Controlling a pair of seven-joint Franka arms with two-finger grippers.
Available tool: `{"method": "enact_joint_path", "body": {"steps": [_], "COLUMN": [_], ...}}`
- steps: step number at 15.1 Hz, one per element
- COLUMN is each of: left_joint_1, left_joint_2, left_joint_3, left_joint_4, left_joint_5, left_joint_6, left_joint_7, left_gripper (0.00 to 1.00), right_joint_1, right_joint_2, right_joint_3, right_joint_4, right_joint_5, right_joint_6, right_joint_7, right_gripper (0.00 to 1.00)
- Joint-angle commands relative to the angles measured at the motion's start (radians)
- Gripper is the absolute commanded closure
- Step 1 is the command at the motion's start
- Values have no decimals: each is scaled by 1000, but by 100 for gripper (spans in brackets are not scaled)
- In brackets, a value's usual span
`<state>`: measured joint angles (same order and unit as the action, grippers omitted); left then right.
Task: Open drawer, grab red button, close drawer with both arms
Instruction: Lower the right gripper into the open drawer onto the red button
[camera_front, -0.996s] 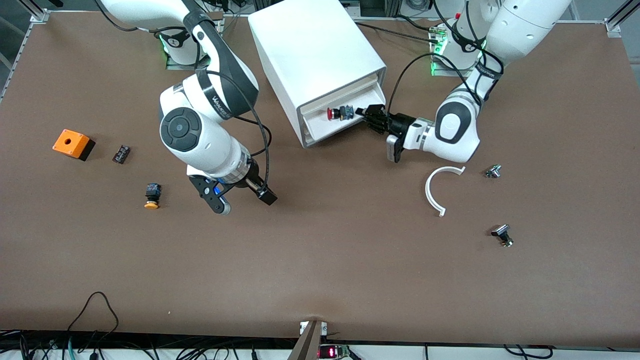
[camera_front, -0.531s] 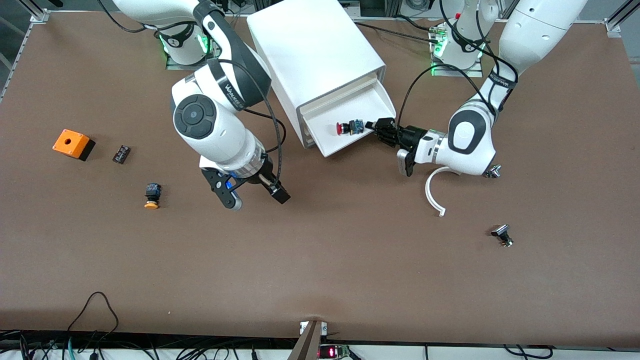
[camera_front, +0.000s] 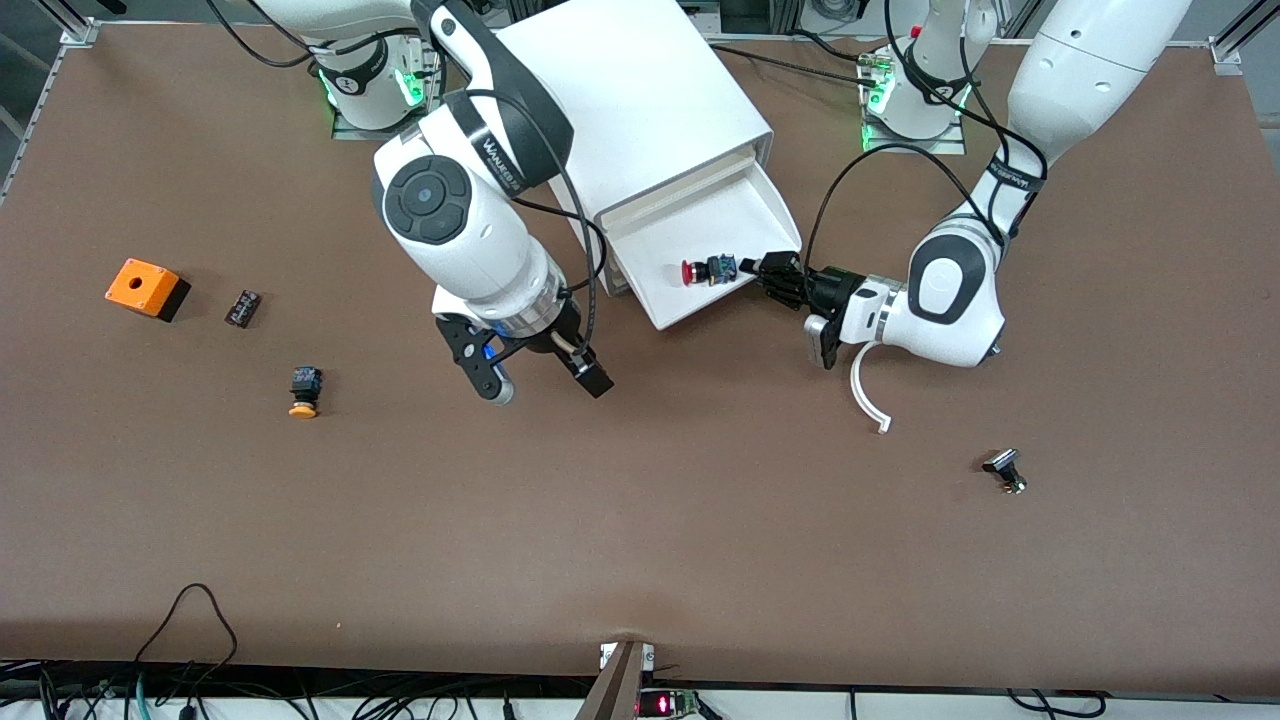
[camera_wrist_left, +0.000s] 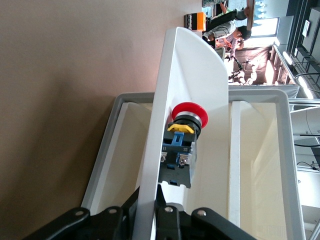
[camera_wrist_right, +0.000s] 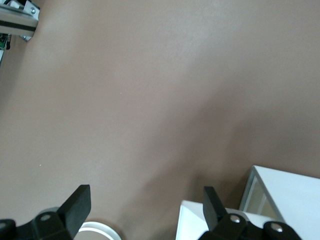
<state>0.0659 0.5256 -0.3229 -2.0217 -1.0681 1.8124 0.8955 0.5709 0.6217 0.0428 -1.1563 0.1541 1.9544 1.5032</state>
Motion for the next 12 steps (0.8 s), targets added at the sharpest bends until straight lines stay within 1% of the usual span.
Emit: {"method": "enact_joint_path", "body": {"steps": [1,4,6,8,12], "left_joint_1": [15,17,17,25,25], "left_joint_2": [51,70,85,97,123], "left_joint_3": [5,21,27,31,51], "left_joint_4": [84,116,152,170,204], "left_joint_5": [43,48,91,100,103], "left_joint_6": [12,7,7,-4,-7], "left_joint_7": [-47,-59,-75,-82,-82], "left_gripper": [100,100,100,100,100], "right_joint_1": [20,43,56,81,136], "right_joint_2": [27,26,27,29,72], "right_joint_3": [-3,-3,-3,-3,-9], "right_joint_4": [59,81,93,93,109], "right_joint_5": [15,31,31,31,28], "right_joint_6": [-22,-25,-17,-9,44], "right_joint_7": [32,58,101,138,247], "right_gripper": [1,1,1,1,1]}}
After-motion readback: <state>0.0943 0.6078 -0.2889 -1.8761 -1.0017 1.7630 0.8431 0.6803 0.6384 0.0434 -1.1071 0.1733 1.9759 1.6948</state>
